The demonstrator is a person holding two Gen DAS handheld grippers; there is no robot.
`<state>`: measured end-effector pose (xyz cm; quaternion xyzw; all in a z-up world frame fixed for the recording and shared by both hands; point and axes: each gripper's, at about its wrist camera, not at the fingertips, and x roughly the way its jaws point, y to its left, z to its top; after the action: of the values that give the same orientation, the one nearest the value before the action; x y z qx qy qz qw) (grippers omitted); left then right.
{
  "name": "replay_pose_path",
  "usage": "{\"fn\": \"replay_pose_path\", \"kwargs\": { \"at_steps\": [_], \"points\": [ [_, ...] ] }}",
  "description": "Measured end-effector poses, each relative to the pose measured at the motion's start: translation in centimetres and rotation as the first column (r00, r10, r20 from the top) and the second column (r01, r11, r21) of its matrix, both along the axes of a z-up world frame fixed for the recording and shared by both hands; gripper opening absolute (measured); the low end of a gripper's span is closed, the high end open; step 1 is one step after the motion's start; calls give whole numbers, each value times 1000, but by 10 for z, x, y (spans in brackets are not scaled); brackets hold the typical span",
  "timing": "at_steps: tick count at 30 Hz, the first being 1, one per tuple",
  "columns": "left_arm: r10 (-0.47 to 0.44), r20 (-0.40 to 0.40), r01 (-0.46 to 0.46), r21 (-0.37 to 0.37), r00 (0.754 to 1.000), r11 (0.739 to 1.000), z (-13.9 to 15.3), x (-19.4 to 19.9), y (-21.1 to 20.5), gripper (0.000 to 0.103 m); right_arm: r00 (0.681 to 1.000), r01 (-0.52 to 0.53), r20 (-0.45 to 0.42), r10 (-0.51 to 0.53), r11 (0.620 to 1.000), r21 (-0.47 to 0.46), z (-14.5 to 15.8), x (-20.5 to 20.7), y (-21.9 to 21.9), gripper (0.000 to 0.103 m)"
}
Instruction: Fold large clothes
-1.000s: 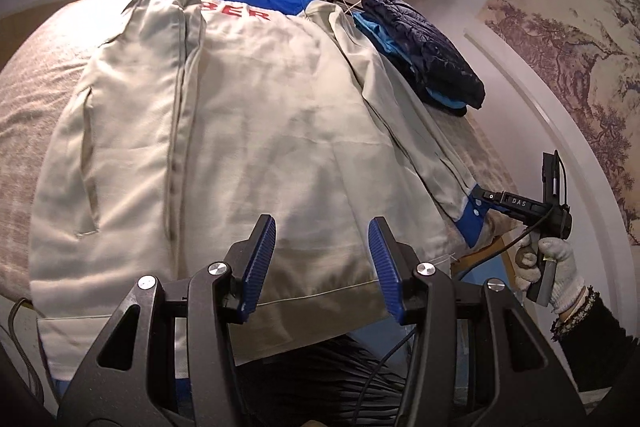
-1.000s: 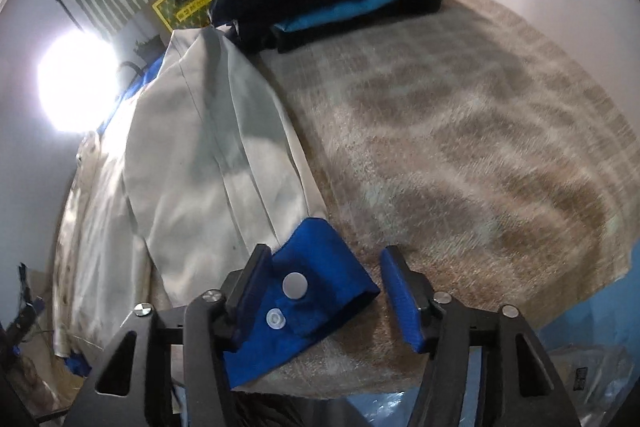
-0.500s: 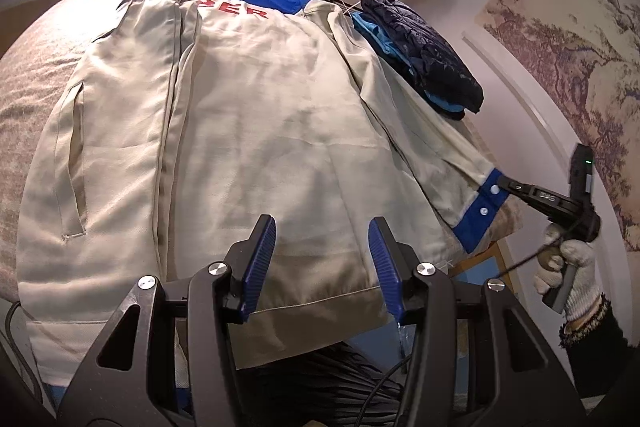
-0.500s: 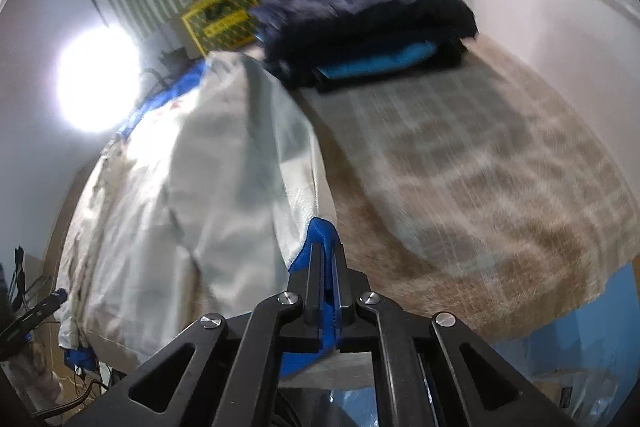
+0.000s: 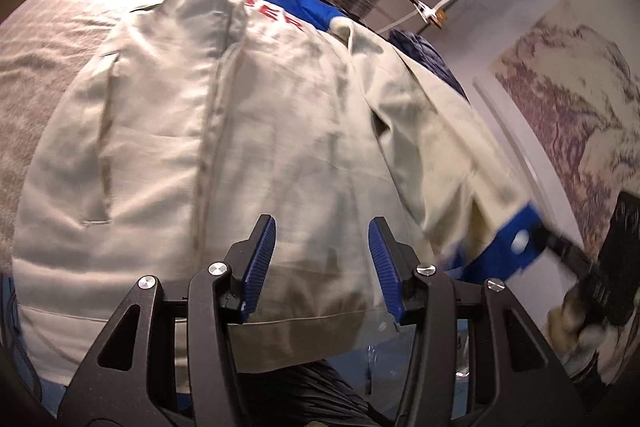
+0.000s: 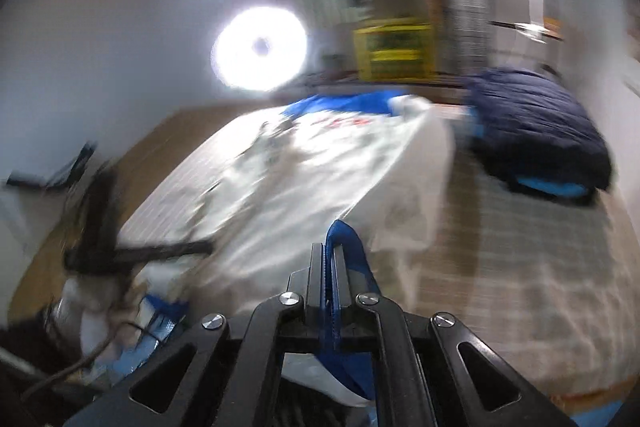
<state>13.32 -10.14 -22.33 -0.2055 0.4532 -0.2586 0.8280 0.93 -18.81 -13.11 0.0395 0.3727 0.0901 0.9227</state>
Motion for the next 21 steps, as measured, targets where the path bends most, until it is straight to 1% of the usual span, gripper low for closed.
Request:
{"fn": "replay_pose_path", "kwargs": {
  "at_steps": [2, 5, 8, 10, 11, 12, 13, 14, 15, 16, 19, 21],
  "points": [
    [15, -12, -15, -18, 1000, 1000, -2, 2, 7, 49, 996, -83, -45, 82, 996, -29, -18, 8, 26, 0],
    [19, -21, -20, -18, 1000, 1000, -6, 3, 10, 49, 980, -163, -117, 158, 986, -29, -46, 16, 49, 0],
    [-6, -34, 6, -21, 999, 1000, -10, 4, 6, 49, 951, -251, -195, 238, 967, -40, -72, 16, 68, 0],
    [-31, -51, 30, -22, 998, 999, -15, 7, -1, 49, 939, -269, -234, 252, 962, -43, -86, 14, 72, 0],
    [-37, -57, 36, -22, 998, 999, -16, 8, -3, 49, 930, -282, -252, 267, 959, -24, -90, 12, 72, 0],
    [-43, -64, 41, -20, 997, 999, -19, 9, -7, 49, 928, -288, -253, 274, 958, -18, -90, 12, 71, 0],
    [-49, -75, 47, -21, 996, 999, -23, 10, -10, 49, 927, -293, -250, 281, 956, -11, -89, 10, 72, 6],
    [-54, -85, 52, -26, 995, 998, -25, 11, -12, 49, 926, -295, -246, 286, 956, 2, -86, 8, 70, 8],
    [-62, -98, 59, -31, 993, 998, -28, 11, -15, 49, 928, -289, -240, 285, 957, 18, -83, 7, 67, 30],
    [-70, -113, 67, -34, 991, 997, -32, 11, -18, 49, 934, -282, -216, 284, 959, 40, -77, 3, 62, 43],
    [-99, -135, 94, -43, 986, 995, -37, 6, -26, 49, 948, -252, -174, 267, 962, 106, -64, -6, 41, 43],
    [-117, -159, 108, -63, 980, 992, -41, 3, -30, 54, 963, -199, -156, 220, 970, 139, -61, -6, 25, 44]
  ]
}}
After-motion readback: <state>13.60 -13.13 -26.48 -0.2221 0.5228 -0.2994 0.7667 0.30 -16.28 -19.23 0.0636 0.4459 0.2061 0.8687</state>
